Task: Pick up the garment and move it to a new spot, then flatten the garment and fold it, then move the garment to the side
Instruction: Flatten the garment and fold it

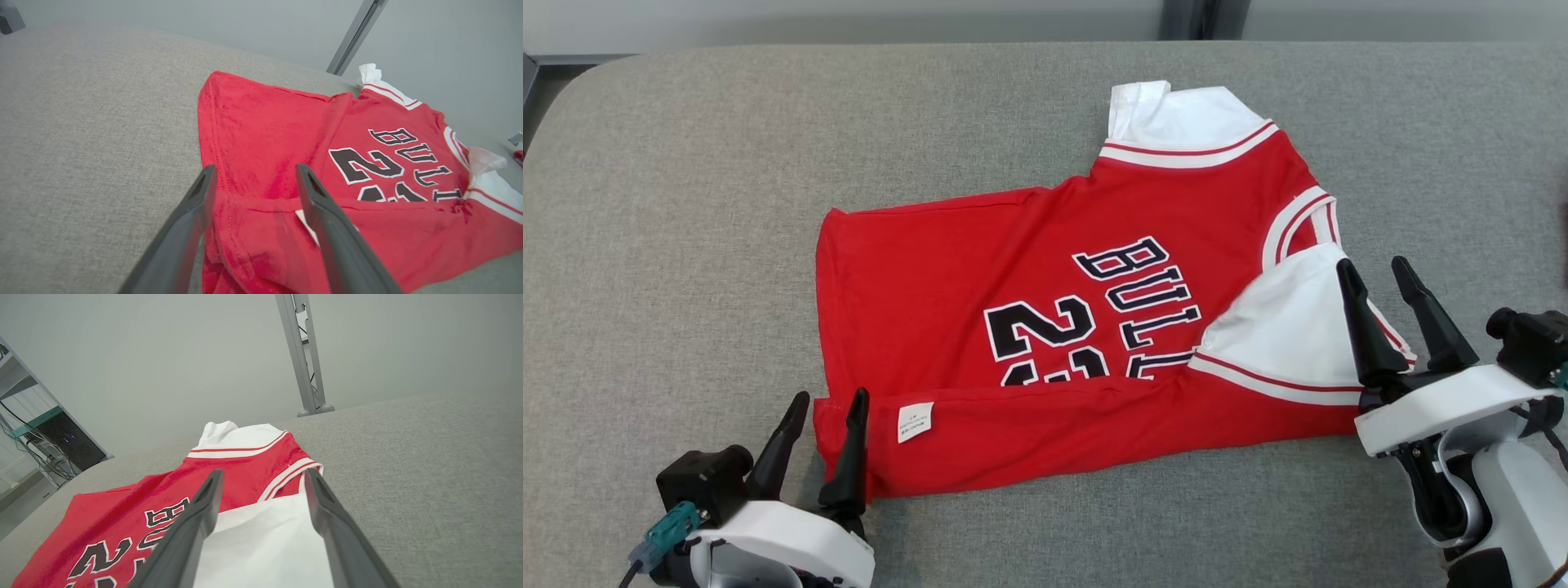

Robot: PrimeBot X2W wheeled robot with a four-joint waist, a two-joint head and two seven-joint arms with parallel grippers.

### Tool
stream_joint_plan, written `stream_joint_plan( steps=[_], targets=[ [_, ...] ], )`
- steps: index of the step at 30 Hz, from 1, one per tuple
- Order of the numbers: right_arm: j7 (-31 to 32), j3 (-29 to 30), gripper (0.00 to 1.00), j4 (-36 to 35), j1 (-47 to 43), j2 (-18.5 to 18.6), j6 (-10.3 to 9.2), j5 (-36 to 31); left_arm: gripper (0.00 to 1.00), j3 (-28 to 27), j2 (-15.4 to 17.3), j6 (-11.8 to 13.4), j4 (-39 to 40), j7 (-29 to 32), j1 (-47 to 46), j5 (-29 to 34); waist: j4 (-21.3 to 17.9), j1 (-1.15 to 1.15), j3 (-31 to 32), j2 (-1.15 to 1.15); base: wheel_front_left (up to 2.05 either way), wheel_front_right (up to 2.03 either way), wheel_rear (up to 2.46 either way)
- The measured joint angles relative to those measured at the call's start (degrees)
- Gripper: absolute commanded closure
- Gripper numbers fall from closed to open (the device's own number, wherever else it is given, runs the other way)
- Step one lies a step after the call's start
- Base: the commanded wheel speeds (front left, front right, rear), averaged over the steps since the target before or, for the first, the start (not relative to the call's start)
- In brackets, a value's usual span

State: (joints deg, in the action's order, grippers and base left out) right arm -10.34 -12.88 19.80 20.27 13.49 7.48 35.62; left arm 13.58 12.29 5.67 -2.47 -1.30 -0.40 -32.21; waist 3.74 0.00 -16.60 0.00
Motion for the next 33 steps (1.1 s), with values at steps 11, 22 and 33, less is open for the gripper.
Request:
stream_joint_plan(
  steps=[11, 22, 33],
  targets=[
    [-4.34, 7.27, 0.00, -8.25, -8.36, -3.21, 0.00, -16.08, 0.00, -2.05, -0.90, 1.07, 1.24, -12.59, -0.30, 5.35, -0.68, 0.00, 4.73, 0.00, 0.00, 0.00, 0.00],
    [-3.77, 10.54, 0.00, -13.35, -18.81, -6.09, 0.00, -21.90, 0.00, -5.05, -1.99, 1.05, 1.51, -13.68, 4.34, 11.02, -1.72, 0.00, 10.00, 0.00, 0.00, 0.00, 0.00],
    [-2.67, 11.41, 0.00, -15.40, -22.19, -7.48, 0.00, -22.48, 0.00, -5.53, -2.30, -1.24, -2.36, -13.69, 6.99, 12.46, -2.72, 0.00, 11.99, 0.00, 0.00, 0.00, 0.00]
  ],
)
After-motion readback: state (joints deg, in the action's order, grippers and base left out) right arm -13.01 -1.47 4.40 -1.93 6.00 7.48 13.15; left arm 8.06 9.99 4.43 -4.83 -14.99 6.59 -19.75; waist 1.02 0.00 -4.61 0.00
